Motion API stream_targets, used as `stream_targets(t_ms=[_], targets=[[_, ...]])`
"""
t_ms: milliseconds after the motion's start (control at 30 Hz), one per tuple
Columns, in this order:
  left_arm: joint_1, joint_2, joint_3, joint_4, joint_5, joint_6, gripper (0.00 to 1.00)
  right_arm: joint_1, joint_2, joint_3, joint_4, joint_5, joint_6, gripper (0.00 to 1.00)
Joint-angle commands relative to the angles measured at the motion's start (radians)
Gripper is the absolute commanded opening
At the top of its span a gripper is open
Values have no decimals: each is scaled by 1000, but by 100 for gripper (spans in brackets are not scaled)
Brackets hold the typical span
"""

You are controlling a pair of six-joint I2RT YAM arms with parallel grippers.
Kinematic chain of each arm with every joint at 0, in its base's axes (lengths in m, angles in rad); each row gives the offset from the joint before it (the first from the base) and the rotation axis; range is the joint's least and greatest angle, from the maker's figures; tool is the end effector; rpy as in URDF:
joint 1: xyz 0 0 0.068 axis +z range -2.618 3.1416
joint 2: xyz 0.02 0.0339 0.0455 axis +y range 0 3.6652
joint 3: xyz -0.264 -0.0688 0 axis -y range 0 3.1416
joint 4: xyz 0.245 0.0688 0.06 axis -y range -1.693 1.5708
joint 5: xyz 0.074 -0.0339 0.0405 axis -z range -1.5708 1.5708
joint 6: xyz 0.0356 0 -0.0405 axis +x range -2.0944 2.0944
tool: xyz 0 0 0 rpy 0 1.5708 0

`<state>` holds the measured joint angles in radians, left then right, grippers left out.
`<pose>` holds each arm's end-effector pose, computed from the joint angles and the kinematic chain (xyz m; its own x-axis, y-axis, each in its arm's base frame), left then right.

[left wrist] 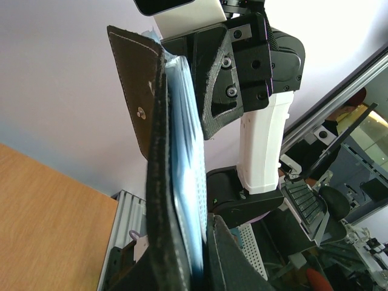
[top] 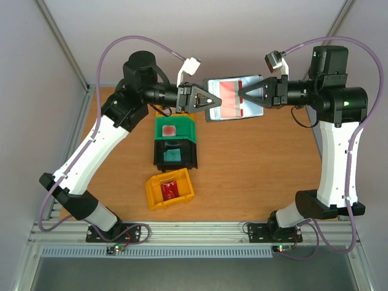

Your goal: Take the credit cards out of the card holder

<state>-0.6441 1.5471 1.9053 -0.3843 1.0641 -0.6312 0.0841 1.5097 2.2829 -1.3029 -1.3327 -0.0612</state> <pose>0.2319 -0.2131 0.5171 -0.6013 0.0934 -0.7936 0.7872 -0.1012 -0.6083 0.2048 0.0520 0.5494 -0.4502 -0.0524 -0.8914 -0.8847 0.1617 0.4373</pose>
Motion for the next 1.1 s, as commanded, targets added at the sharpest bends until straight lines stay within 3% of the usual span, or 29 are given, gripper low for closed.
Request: stream_targets(t_ms=[0, 367, 533, 1067], targets=[[25, -22, 18, 11, 33, 27, 9, -55, -9, 31, -18, 9, -10, 1], [25, 11, 42, 38, 36, 10, 15, -56, -13, 15, 19, -20, 15, 1], [25, 4, 38, 21, 37, 16, 0, -55, -13, 9, 17, -20, 7, 1], [45, -9, 20, 25, 40, 58, 0, -55, -37, -6, 15, -28, 25, 1]])
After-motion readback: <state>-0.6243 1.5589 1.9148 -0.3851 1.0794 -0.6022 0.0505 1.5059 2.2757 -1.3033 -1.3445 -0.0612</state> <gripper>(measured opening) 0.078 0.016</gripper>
